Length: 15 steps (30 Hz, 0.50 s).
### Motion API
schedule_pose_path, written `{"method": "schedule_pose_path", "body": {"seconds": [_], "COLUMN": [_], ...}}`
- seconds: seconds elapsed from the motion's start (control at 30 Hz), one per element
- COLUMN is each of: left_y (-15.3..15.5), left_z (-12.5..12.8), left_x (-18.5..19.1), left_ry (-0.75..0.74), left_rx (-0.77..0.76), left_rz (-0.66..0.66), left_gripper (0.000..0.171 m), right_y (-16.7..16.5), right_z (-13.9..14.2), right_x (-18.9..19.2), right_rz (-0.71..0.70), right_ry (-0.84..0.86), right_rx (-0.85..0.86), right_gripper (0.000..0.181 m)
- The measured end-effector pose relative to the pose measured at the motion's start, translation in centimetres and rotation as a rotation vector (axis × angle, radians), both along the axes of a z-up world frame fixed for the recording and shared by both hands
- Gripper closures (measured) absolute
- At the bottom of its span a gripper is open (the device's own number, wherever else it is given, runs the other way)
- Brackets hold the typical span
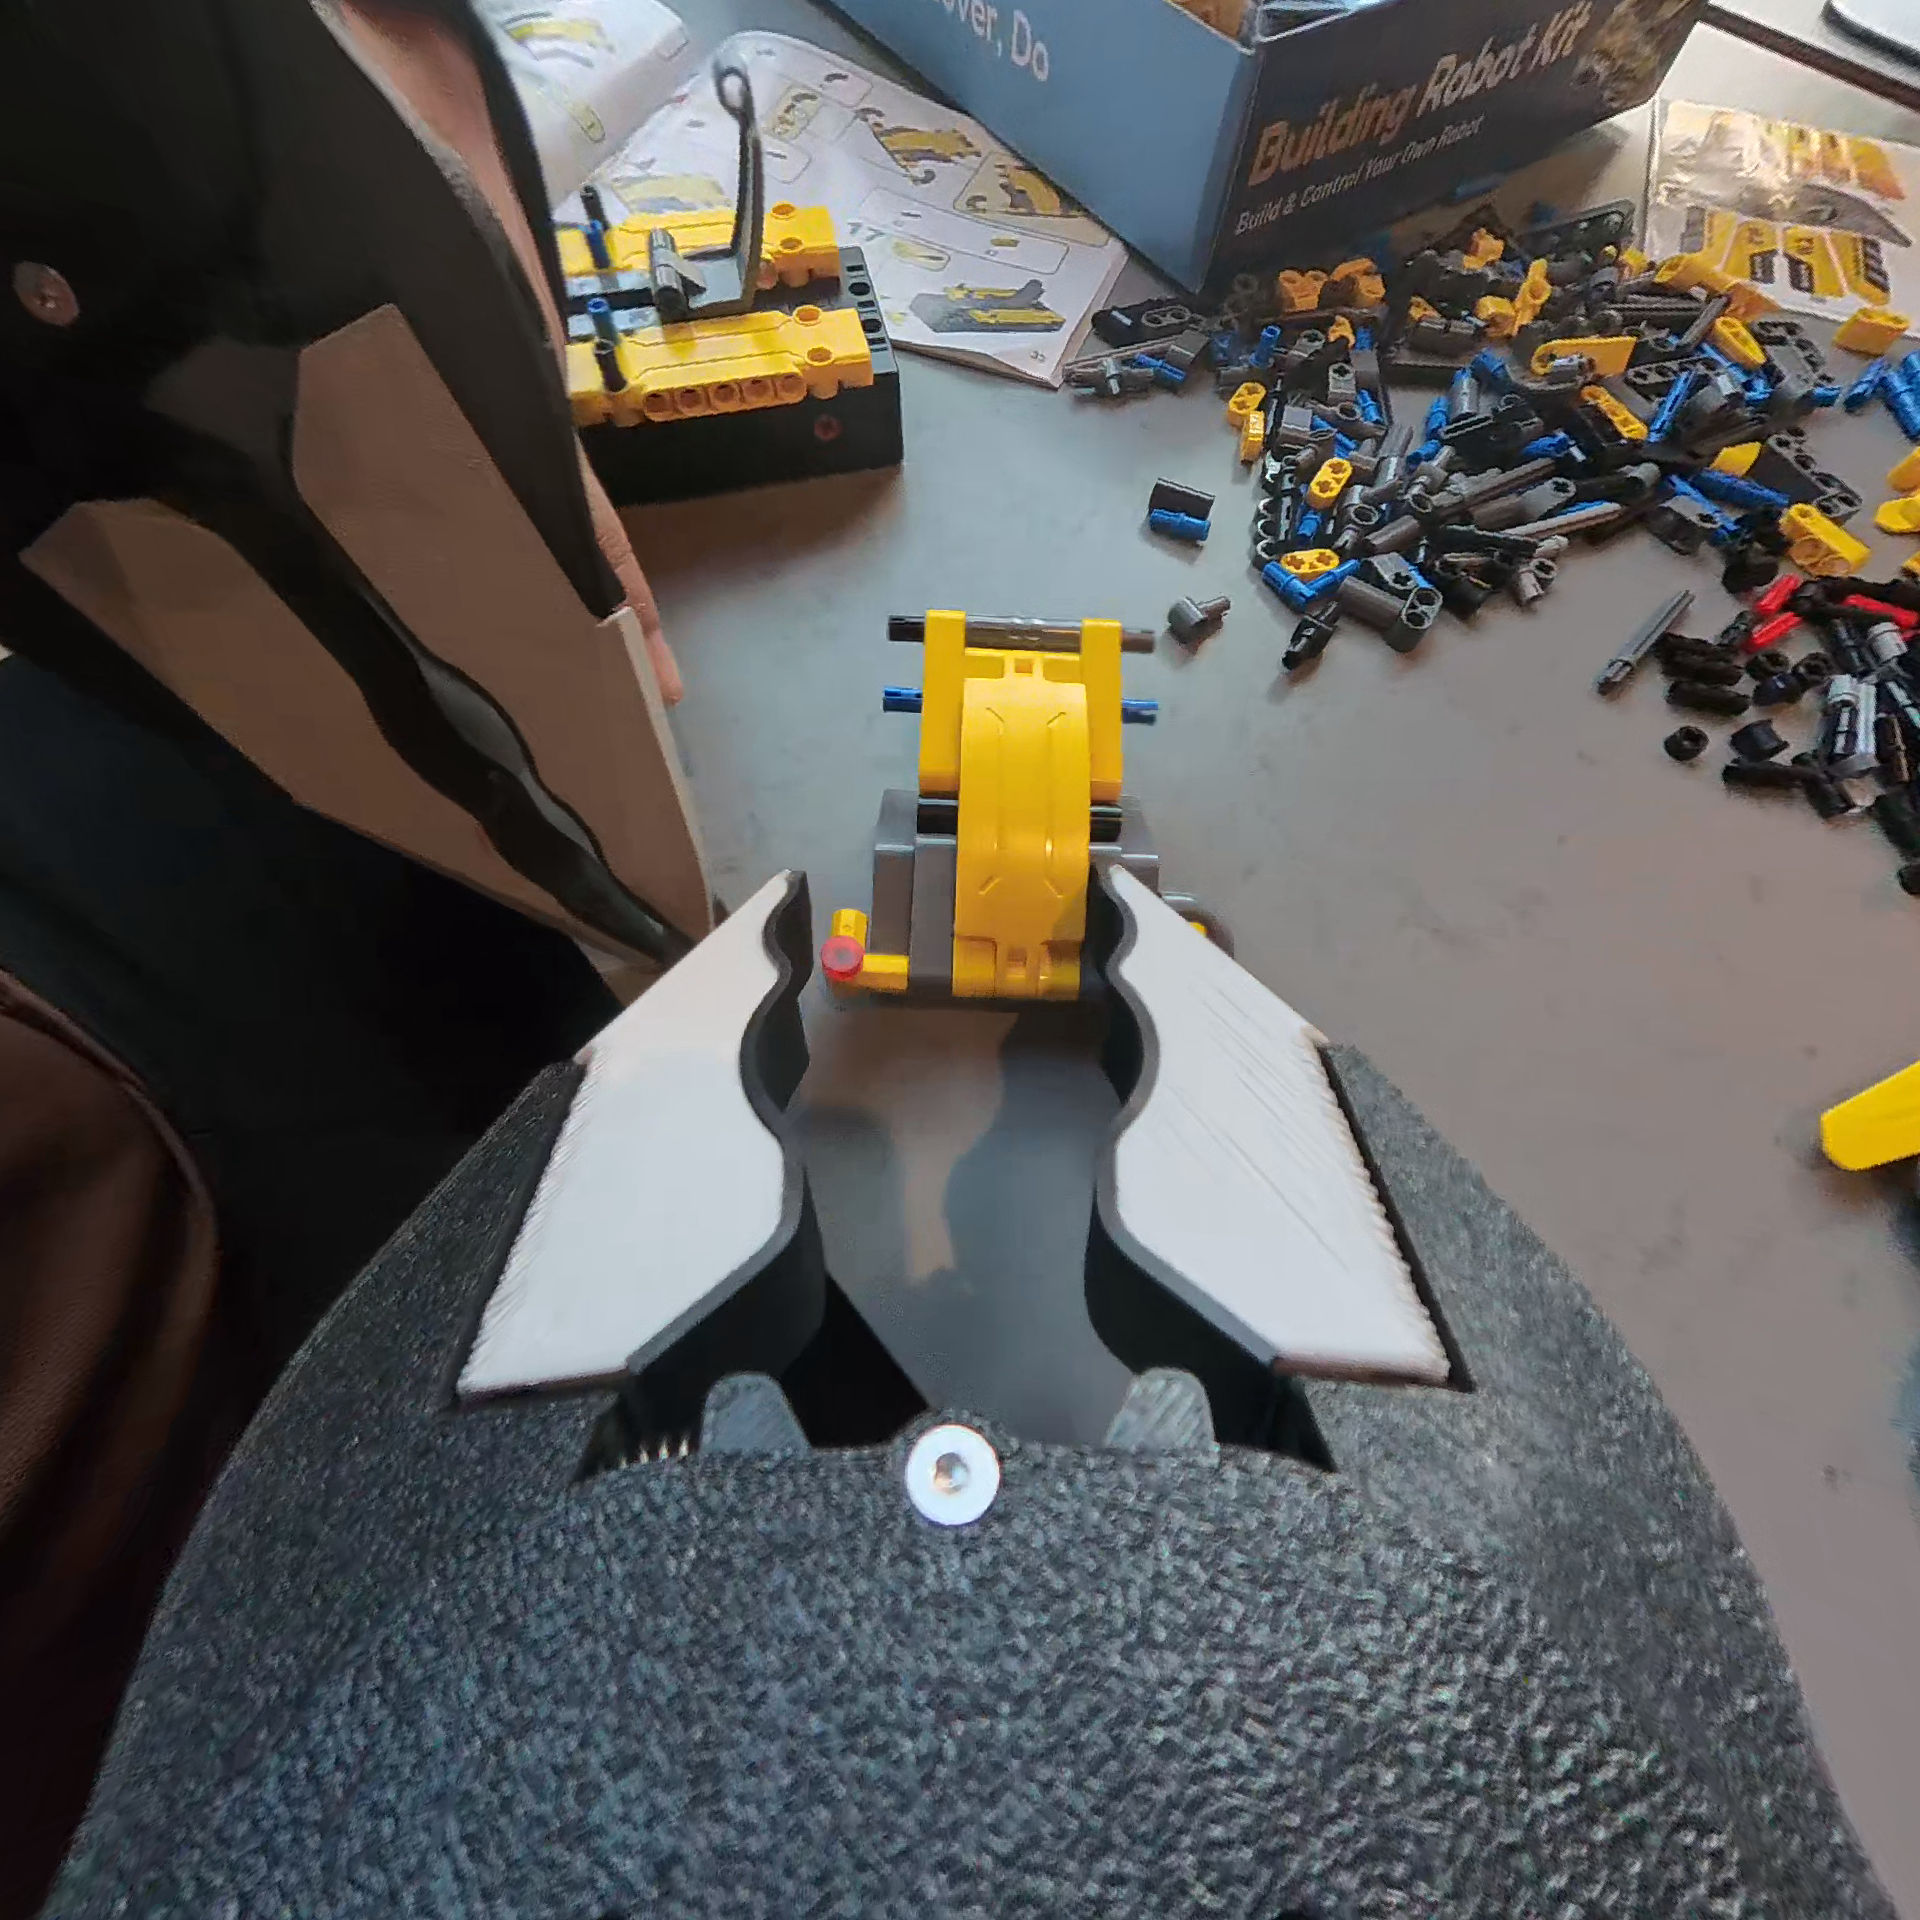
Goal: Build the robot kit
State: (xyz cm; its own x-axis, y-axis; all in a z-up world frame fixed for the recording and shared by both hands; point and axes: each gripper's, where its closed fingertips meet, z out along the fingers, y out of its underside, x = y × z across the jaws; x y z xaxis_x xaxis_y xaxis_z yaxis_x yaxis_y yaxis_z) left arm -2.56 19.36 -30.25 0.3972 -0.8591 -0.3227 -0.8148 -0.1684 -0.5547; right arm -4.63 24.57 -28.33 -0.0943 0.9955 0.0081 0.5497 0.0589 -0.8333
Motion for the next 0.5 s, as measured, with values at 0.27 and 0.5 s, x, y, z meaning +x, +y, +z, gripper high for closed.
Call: {"method": "schedule_pose_path", "body": {"seconds": [0.27,0.5], "left_y": [-0.21,-0.23], "left_z": [-0.01,-0.02], "left_x": [0.00,0.01], "left_ry": [0.013,0.064], "left_rx": [-0.010,-0.007], "left_rz": [0.021,0.015], "left_gripper": [0.166,0.166], "right_y": [0.82,0.27], "right_z": [-0.27,-0.23], "right_x": [-0.27,0.13], "right_rz": [0.024,0.146], "right_ry": [-0.040,-0.042], "right_rx": [0.032,0.077], "right_gripper": [0.128,0.142]}}
